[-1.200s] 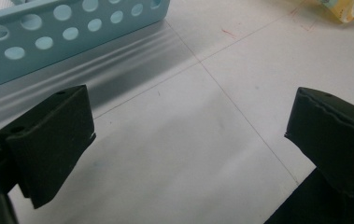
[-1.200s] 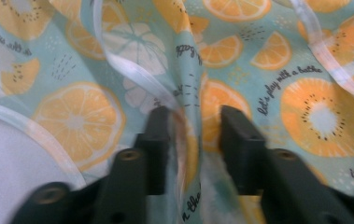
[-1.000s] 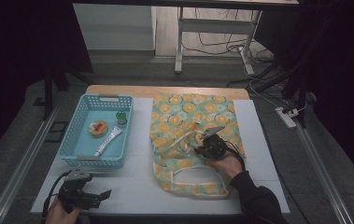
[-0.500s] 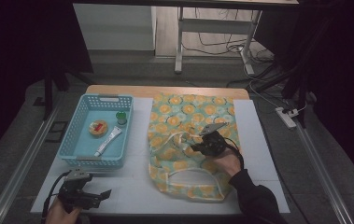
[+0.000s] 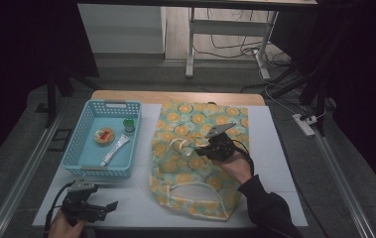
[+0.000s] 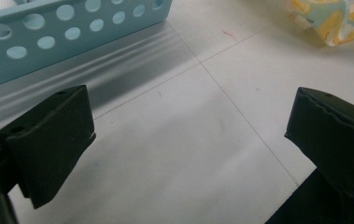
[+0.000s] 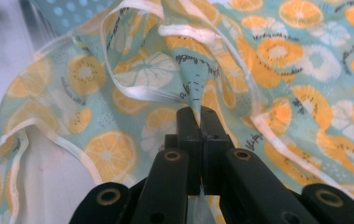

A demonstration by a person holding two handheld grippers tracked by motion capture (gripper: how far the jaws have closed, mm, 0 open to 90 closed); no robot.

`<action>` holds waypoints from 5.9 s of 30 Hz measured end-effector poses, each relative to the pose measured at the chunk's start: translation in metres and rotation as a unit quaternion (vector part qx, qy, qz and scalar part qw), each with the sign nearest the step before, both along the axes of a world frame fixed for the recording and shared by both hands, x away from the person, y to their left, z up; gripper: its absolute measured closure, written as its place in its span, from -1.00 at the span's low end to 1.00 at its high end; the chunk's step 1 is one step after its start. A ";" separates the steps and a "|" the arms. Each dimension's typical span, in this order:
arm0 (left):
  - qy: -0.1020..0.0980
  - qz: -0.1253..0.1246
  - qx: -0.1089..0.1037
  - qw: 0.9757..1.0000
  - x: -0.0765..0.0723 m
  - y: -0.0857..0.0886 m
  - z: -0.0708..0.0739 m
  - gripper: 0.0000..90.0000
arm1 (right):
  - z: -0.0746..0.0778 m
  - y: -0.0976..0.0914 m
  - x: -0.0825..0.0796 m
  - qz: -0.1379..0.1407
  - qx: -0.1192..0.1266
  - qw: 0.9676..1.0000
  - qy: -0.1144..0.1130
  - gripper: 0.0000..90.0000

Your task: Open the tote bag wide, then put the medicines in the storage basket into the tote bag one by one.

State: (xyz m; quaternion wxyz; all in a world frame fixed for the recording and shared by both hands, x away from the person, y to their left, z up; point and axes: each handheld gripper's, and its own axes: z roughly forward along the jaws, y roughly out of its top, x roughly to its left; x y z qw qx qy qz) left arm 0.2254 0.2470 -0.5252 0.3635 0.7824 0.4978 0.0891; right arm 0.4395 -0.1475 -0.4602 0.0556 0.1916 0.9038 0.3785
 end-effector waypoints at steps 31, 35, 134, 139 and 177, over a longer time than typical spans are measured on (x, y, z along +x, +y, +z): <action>0.000 0.002 -0.004 1.000 0.000 0.001 0.000 -0.97 | 0.049 0.042 0.012 0.011 0.048 0.998 -0.042 1.00; -0.002 0.003 -0.005 1.000 0.000 0.001 0.000 -0.97 | 0.053 0.044 0.014 0.012 0.049 0.998 -0.043 1.00; -0.064 -0.011 -0.052 0.997 0.025 0.026 0.056 -1.00 | 0.055 0.036 0.014 0.023 0.014 1.000 0.013 0.99; -0.061 -0.008 -0.049 0.997 0.038 0.025 0.060 -1.00 | 0.055 0.035 0.014 0.025 0.013 1.000 0.010 0.99; -0.030 0.010 0.003 0.999 0.139 0.035 0.071 -1.00 | 0.057 0.034 0.012 0.024 0.019 1.000 0.004 0.99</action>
